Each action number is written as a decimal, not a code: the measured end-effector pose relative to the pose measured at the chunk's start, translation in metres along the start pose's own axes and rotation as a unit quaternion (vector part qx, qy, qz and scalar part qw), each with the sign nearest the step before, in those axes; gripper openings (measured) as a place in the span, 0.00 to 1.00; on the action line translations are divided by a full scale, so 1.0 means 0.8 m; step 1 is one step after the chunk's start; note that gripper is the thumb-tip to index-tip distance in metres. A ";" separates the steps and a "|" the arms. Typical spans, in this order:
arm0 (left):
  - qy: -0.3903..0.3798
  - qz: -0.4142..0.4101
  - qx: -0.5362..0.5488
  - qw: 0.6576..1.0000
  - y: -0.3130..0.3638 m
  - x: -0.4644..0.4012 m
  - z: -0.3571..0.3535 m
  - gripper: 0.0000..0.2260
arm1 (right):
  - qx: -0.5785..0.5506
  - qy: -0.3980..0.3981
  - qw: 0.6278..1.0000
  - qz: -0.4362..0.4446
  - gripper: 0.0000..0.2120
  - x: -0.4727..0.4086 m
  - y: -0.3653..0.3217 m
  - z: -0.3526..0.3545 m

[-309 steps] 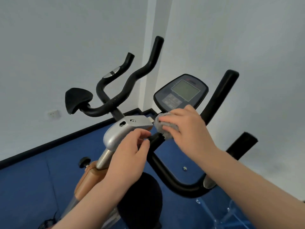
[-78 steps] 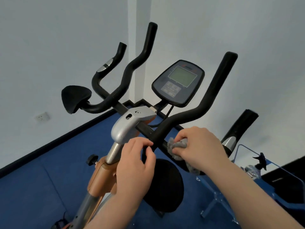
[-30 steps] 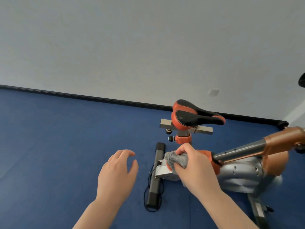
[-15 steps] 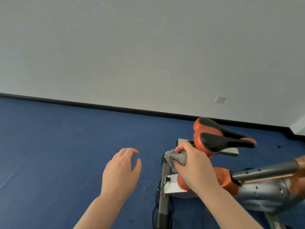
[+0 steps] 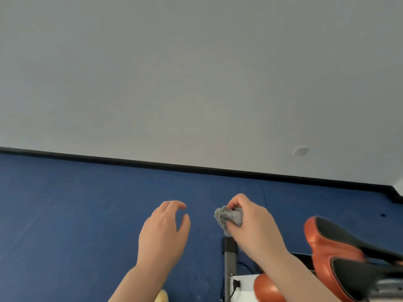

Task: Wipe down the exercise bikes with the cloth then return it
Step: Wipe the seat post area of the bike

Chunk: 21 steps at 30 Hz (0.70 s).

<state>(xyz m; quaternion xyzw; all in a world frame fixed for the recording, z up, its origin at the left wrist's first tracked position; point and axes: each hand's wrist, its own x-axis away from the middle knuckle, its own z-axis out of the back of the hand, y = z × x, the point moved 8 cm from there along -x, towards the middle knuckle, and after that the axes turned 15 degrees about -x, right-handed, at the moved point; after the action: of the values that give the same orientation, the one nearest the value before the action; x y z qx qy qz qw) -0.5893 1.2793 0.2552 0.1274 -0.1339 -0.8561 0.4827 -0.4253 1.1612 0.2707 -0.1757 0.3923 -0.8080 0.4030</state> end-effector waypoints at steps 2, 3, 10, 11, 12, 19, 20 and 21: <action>-0.016 -0.030 -0.012 0.999 -0.007 -0.053 -0.005 0.09 | -0.012 0.024 0.999 -0.022 0.08 -0.040 -0.002 -0.012; -0.023 -0.045 -0.020 0.999 -0.010 -0.080 -0.006 0.10 | -0.019 0.033 0.999 -0.035 0.08 -0.059 -0.004 -0.017; -0.083 -0.167 -0.019 0.982 0.047 -0.253 -0.028 0.10 | -0.031 0.145 0.982 -0.115 0.10 -0.169 0.001 0.017; -0.095 -0.189 -0.012 0.977 0.068 -0.269 -0.037 0.10 | -0.027 0.166 0.977 -0.129 0.10 -0.176 0.010 0.030; -0.103 -0.214 -0.005 0.971 0.091 -0.283 -0.046 0.10 | -0.023 0.186 0.972 -0.145 0.10 -0.181 0.022 0.045; -0.149 -0.368 0.005 0.918 0.256 -0.357 -0.122 0.11 | -0.036 0.320 0.916 -0.240 0.09 -0.221 0.116 0.148; -0.150 -0.383 0.006 0.911 0.279 -0.369 -0.130 0.11 | -0.041 0.332 0.909 -0.247 0.09 -0.229 0.127 0.161; -0.149 -0.398 0.007 0.905 0.303 -0.381 -0.136 0.11 | -0.048 0.342 0.904 -0.253 0.08 -0.236 0.137 0.174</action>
<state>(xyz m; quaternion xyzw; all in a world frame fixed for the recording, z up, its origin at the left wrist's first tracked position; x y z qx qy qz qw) -0.2068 1.4094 0.2663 0.0446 -0.1485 -0.9850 0.0757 -0.1694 1.2016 0.2796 -0.0009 0.4865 -0.8735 0.0167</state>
